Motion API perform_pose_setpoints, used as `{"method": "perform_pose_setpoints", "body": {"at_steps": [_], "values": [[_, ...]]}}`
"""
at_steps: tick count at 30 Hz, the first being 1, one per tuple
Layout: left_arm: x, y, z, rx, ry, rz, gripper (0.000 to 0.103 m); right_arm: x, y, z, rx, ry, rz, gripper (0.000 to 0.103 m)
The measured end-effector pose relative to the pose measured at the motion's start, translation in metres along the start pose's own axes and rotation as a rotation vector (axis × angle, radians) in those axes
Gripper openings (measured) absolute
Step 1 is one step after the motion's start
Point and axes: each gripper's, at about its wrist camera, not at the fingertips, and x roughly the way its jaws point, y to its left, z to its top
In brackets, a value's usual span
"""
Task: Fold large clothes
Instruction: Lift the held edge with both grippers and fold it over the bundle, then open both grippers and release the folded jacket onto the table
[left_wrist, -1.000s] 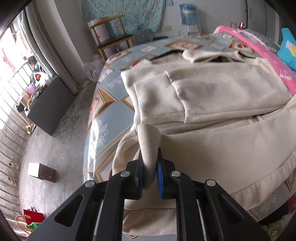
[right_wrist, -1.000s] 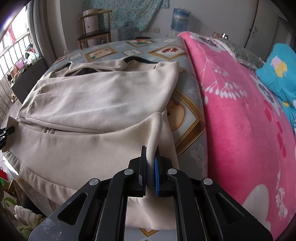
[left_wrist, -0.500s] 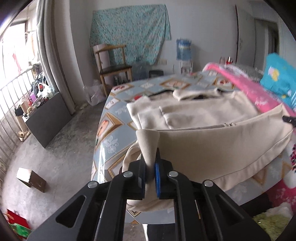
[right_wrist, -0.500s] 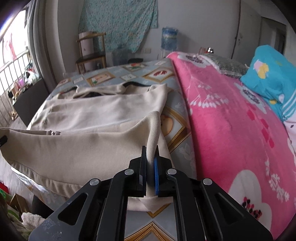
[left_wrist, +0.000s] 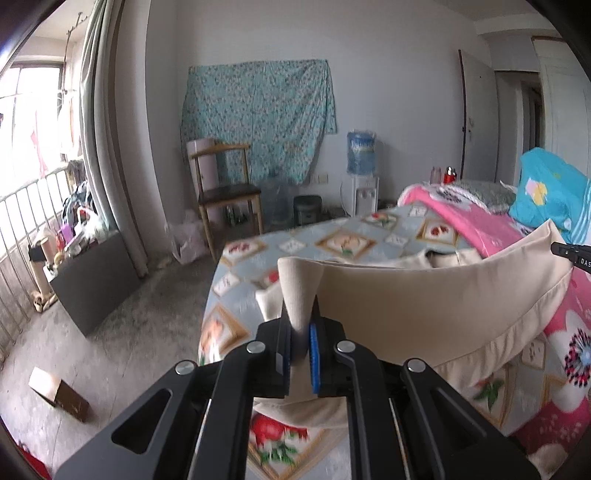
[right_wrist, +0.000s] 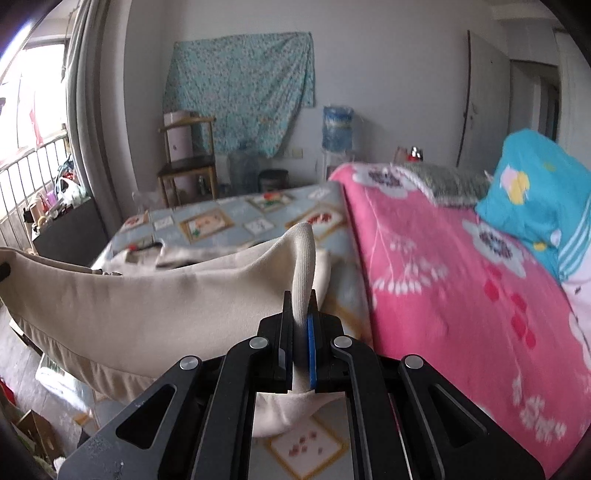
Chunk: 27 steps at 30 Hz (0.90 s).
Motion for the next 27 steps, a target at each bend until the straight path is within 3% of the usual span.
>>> {"method": "perform_pose_setpoints", "body": {"at_steps": [5, 12, 16, 19, 20, 23, 25, 27], "values": [[0.033, -0.002, 0.036, -0.001, -0.026, -0.001, 0.008, 0.039, -0.006, 0.039, -0.004, -0.010, 0.037, 0.006], [0.137, -0.010, 0.093, -0.032, 0.048, -0.017, 0.008, 0.138, -0.007, 0.103, -0.011, 0.046, 0.084, 0.006], [0.222, -0.012, 0.094, -0.056, 0.204, -0.021, 0.008, 0.203, 0.001, 0.108, -0.023, 0.137, 0.101, 0.006], [0.281, -0.009, 0.068, -0.100, 0.376, -0.019, 0.012, 0.265, 0.006, 0.092, -0.019, 0.290, 0.127, 0.007], [0.305, -0.006, 0.053, -0.116, 0.465, -0.023, 0.012, 0.278, 0.004, 0.087, -0.013, 0.325, 0.114, 0.008], [0.332, 0.007, 0.028, -0.160, 0.579, 0.024, 0.020, 0.304, -0.015, 0.069, 0.053, 0.424, 0.068, 0.016], [0.322, 0.024, 0.030, -0.235, 0.545, 0.013, 0.028, 0.290, -0.030, 0.068, 0.119, 0.397, 0.092, 0.033], [0.305, 0.037, 0.036, -0.276, 0.502, 0.021, 0.034, 0.268, -0.041, 0.070, 0.134, 0.356, 0.070, 0.044]]}}
